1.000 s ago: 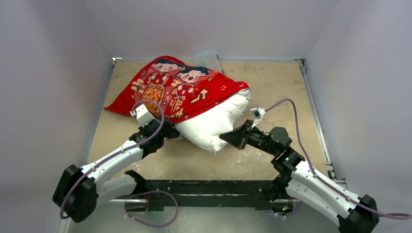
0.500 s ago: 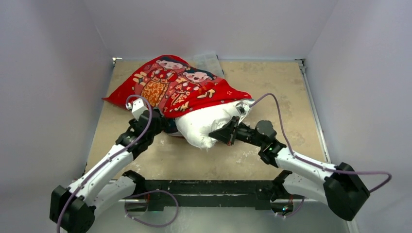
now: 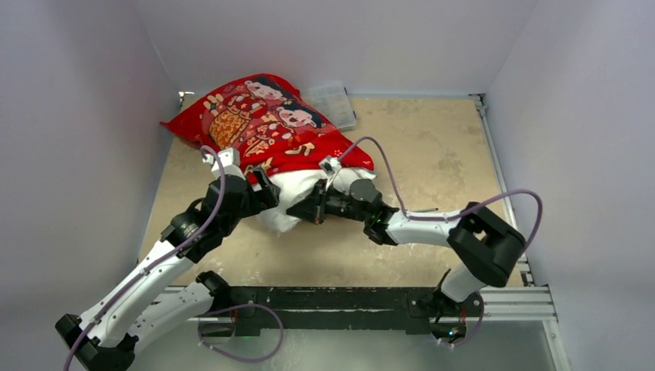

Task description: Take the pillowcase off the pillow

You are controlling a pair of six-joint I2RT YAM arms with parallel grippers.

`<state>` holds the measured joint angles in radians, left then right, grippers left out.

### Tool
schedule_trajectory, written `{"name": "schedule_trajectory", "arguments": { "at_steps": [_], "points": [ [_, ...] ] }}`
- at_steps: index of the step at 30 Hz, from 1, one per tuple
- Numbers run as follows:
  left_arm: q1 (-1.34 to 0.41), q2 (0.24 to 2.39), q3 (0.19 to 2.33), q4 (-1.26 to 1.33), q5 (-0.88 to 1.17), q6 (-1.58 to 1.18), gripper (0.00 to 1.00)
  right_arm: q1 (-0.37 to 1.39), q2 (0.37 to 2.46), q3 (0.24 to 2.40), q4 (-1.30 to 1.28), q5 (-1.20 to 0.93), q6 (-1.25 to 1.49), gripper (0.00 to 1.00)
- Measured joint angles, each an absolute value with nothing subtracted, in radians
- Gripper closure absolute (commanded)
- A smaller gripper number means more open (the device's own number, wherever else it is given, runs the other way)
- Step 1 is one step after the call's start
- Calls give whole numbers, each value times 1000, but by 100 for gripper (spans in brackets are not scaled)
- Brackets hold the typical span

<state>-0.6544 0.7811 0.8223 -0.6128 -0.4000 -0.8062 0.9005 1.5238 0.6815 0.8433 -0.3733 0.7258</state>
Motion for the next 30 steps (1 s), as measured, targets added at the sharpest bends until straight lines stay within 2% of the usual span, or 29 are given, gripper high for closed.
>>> {"name": "schedule_trajectory", "arguments": {
  "at_steps": [2, 4, 5, 7, 9, 13, 18, 24, 27, 30],
  "points": [
    [-655, 764, 832, -631, -389, -799, 11, 920, 1576, 721, 836, -356, 728, 71],
    [-655, 763, 844, -639, -371, -796, 11, 932, 1604, 743, 816, -348, 732, 43],
    [-655, 764, 847, -640, -361, -793, 11, 936, 1605, 746, 804, -345, 733, 33],
    [-656, 767, 847, -643, -345, -792, 11, 942, 1586, 748, 765, -331, 732, 17],
    [-656, 773, 847, -653, -337, -791, 11, 944, 1532, 749, 687, -288, 725, 8],
    [-656, 792, 853, -661, -324, -789, 11, 944, 1430, 773, 516, -177, 724, 1],
    [-676, 884, 876, -650, -310, -786, 11, 941, 1309, 820, 250, 15, 734, 1],
    [-727, 942, 915, -651, -315, -774, 11, 929, 1181, 849, 50, 161, 748, 1],
    [-756, 959, 937, -638, -325, -773, 11, 865, 1148, 863, 20, 199, 746, 1],
    [-788, 973, 939, -630, -332, -774, 11, 704, 1124, 846, 63, 163, 720, 1]
  ]
}}
